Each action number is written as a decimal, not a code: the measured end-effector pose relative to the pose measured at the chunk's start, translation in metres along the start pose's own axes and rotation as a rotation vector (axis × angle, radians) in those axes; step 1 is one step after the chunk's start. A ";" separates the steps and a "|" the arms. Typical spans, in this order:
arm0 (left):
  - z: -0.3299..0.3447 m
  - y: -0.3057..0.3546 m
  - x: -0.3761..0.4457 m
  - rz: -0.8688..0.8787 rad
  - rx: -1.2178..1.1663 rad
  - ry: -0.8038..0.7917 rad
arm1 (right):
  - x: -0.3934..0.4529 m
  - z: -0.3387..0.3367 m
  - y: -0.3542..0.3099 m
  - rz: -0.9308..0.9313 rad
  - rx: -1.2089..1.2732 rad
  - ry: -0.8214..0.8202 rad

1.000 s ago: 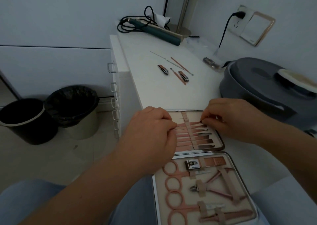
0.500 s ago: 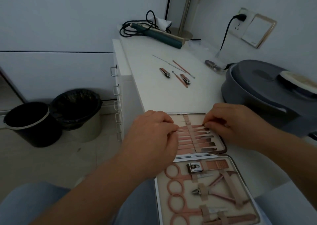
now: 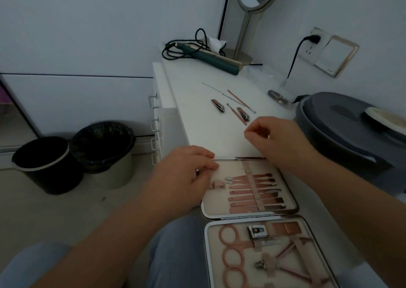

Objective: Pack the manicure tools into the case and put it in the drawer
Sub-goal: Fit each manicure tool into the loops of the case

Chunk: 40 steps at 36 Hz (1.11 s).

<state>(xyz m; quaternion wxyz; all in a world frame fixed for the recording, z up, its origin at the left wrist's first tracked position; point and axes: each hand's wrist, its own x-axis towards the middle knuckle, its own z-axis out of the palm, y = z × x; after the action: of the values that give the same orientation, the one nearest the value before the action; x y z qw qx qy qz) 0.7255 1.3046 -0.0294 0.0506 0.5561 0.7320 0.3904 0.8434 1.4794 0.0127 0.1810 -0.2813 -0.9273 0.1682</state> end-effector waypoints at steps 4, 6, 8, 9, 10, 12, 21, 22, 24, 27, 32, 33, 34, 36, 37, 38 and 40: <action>0.005 -0.005 -0.003 -0.023 -0.060 0.059 | 0.039 0.016 0.001 0.084 -0.067 0.024; 0.005 -0.006 -0.003 -0.034 -0.092 0.083 | 0.058 0.020 0.001 0.122 -0.103 0.048; 0.007 -0.006 -0.003 -0.040 -0.111 0.098 | 0.075 0.020 0.001 0.166 -0.128 0.059; 0.007 -0.007 -0.004 -0.040 -0.119 0.103 | 0.083 0.020 0.001 0.190 -0.151 0.057; 0.008 -0.007 -0.004 -0.040 -0.129 0.107 | 0.090 0.020 0.002 0.212 -0.186 0.047; 0.009 -0.009 -0.004 -0.042 -0.151 0.118 | 0.104 0.022 0.004 0.247 -0.280 0.017; 0.013 -0.013 -0.006 -0.063 -0.253 0.126 | 0.131 0.037 0.007 0.298 -0.490 -0.029; 0.014 -0.013 -0.006 -0.059 -0.263 0.125 | 0.131 0.038 0.008 0.298 -0.491 -0.027; 0.014 -0.013 -0.007 -0.051 -0.272 0.120 | 0.132 0.038 0.007 0.299 -0.488 -0.021; 0.014 -0.013 -0.007 -0.037 -0.276 0.127 | 0.133 0.038 0.005 0.306 -0.465 -0.018; 0.013 -0.012 -0.008 -0.051 -0.288 0.132 | 0.129 0.039 0.001 0.299 -0.450 -0.018; 0.013 -0.012 -0.008 -0.050 -0.283 0.129 | 0.127 0.037 0.001 0.296 -0.438 -0.005; 0.013 -0.012 -0.009 -0.051 -0.280 0.127 | 0.124 0.034 0.000 0.299 -0.411 0.004; 0.013 -0.011 -0.009 -0.055 -0.278 0.124 | 0.116 0.025 -0.004 0.301 -0.346 0.017; 0.013 -0.011 -0.009 -0.057 -0.279 0.121 | 0.111 0.020 -0.006 0.295 -0.321 0.024; 0.013 -0.010 -0.008 -0.057 -0.280 0.116 | 0.105 0.016 -0.010 0.287 -0.293 0.032; 0.012 -0.008 -0.008 -0.060 -0.278 0.111 | 0.089 0.010 -0.018 0.270 -0.190 0.044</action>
<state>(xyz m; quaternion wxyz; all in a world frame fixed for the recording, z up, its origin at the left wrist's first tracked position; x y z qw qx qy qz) 0.7283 1.3033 -0.0463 0.0983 0.4993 0.6888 0.5164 0.7619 1.5153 0.0331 0.1495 -0.4229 -0.8886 0.0963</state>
